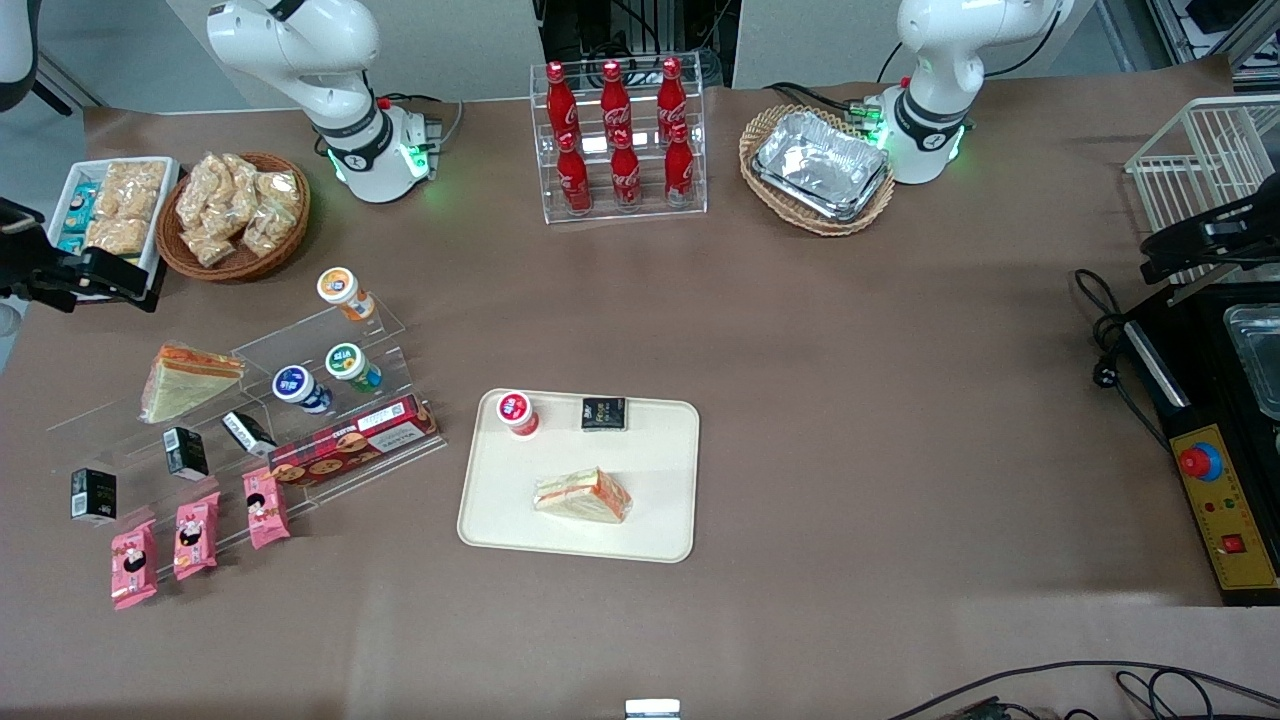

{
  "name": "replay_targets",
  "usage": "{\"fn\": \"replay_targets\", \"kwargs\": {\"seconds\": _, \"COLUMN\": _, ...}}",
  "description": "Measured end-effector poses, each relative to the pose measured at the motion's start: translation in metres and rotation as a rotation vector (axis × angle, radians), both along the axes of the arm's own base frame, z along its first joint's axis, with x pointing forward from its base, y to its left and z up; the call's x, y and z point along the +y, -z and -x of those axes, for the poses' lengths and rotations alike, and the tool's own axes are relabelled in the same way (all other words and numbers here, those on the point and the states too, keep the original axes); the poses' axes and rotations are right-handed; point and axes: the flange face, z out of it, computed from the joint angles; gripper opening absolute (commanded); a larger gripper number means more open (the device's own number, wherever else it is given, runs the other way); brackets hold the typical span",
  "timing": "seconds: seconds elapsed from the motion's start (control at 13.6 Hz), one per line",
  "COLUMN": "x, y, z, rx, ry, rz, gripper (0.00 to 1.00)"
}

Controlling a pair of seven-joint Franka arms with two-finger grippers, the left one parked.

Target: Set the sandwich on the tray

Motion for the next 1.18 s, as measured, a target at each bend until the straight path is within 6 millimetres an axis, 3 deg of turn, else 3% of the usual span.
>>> {"fn": "replay_targets", "kwargs": {"seconds": 1.18, "x": 0.0004, "y": -0.0015, "z": -0.0050, "rx": -0.020, "ry": 0.000, "rz": 0.003, "gripper": 1.00}}
